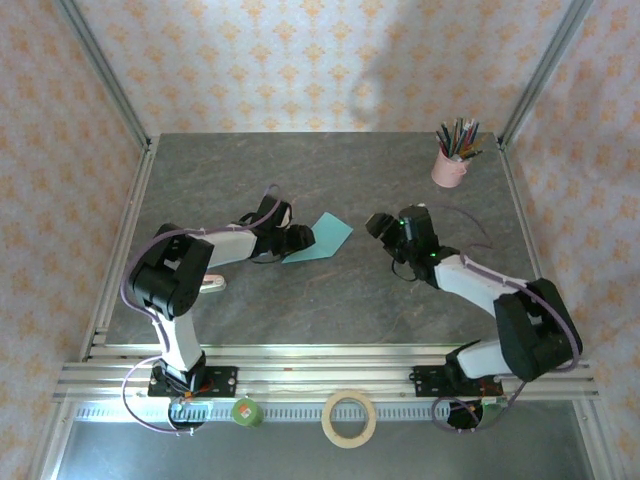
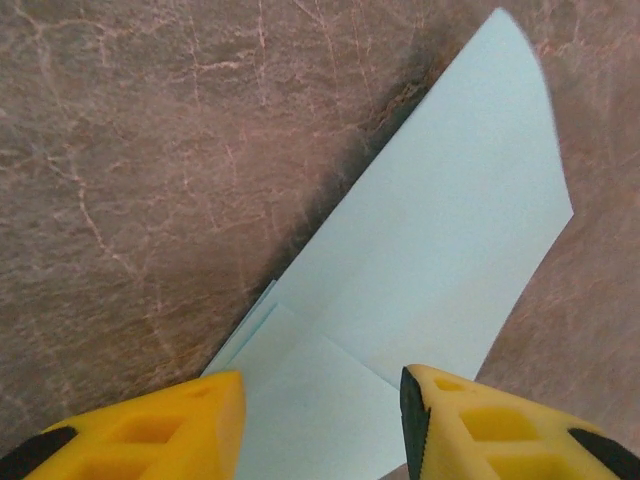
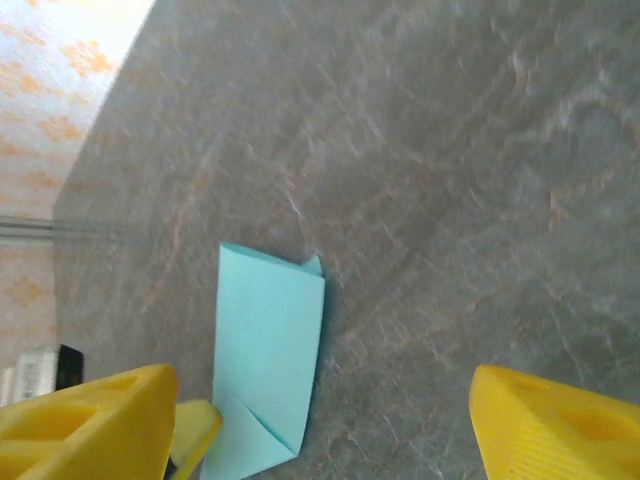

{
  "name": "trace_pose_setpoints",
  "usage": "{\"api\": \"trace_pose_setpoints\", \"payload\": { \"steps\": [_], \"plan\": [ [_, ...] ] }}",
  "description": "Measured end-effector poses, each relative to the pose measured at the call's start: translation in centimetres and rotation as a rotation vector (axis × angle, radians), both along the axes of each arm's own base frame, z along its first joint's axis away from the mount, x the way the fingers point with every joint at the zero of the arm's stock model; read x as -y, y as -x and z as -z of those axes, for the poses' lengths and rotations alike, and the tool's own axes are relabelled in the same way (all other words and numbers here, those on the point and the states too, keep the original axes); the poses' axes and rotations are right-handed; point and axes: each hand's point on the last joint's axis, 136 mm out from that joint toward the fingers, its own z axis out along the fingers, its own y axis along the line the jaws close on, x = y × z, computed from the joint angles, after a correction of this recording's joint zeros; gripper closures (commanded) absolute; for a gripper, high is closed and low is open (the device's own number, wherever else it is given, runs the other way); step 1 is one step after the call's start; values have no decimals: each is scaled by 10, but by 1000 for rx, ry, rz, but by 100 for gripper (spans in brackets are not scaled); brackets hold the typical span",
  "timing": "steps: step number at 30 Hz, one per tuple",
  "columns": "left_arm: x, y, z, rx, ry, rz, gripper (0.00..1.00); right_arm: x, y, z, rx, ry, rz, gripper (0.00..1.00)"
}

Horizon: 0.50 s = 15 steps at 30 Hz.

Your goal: Fold a paper plane with a square sheet of paper (pick it up from the middle)

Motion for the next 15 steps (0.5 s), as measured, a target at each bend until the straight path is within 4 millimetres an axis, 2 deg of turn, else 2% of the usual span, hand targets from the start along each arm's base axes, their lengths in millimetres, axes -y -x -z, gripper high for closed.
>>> {"api": "trace_pose_setpoints", "payload": {
  "steps": [5,11,15],
  "plan": [
    [5,-1,-3,-30,63,-46,56,-35,18,29,-115,-37,-55,34],
    [3,4,3,-65,94,-95,57,-74,31,44,-183,-121,-92,51],
    [3,5,3,-68,108,-113,58,-89,33,47,-206,-183,-77,60]
  ]
}}
